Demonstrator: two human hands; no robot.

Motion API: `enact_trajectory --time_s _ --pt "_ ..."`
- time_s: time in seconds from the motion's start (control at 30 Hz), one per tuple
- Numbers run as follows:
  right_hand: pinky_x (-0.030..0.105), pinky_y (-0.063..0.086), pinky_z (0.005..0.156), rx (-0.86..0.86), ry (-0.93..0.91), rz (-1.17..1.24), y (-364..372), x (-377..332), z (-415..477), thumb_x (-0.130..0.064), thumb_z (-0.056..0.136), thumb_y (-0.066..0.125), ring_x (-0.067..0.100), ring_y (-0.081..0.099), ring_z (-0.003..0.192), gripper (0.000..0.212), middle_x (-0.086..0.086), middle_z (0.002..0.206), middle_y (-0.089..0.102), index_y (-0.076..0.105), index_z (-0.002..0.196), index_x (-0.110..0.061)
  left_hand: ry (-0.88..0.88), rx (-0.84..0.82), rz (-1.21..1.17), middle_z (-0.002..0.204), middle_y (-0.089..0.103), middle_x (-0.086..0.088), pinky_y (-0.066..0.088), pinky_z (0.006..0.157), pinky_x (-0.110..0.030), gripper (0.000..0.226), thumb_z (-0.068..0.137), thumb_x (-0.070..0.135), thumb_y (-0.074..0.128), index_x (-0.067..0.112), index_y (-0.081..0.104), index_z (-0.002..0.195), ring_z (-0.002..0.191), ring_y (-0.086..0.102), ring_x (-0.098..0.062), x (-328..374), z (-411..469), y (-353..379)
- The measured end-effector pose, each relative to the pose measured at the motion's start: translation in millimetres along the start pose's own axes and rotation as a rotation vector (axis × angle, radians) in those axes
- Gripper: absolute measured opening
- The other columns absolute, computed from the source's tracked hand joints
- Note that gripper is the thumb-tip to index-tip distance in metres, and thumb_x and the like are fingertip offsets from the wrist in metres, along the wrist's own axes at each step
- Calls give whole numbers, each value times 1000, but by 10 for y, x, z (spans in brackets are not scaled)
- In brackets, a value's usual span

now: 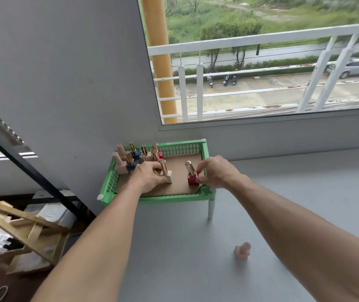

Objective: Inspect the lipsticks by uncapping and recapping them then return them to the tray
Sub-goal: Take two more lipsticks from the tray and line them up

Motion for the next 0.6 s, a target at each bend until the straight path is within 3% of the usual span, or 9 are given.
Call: enact_trajectory --time_s 0.17,0.33,0.43,0.6 --pt "24 46 71 20 0 31 10 -3 20 -35 79 68 18 61 79 23 0 87 52 69 102 -34 -2 13 -25 74 62 14 39 57 -21 23 72 41 79 26 72 88 69 53 0 -44 44 50" --pt "26 45 68 54 -22 90 -24 26 -11 -35 82 67 16 57 69 17 -2 77 53 69 99 -35 -13 43 -25 77 67 8 47 66 -25 20 72 38 79 23 71 82 72 58 -9 -22 23 33" --pt "30 46 71 96 -48 129 -128 63 -87 -35 83 67 21 54 76 18 7 87 63 70 100 -34 -9 66 -43 73 67 6 50 70 -28 16 73 33 78 21 70 78 70 60 -14 76 -15 -15" --pt "31 48 74 138 -64 179 -410 219 -281 -34 83 67 22 57 80 19 8 97 69 70 102 -33 36 114 -71 73 62 13 42 62 -22 14 72 32 79 26 66 71 70 57 -6 457 -117 -105"
Point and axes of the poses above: each hand's wrist, its own z-axis towards the middle knuckle, its own y-axis out of the palm, x = y × z, the point moved 7 cm from there along z, towards the middle knuckle
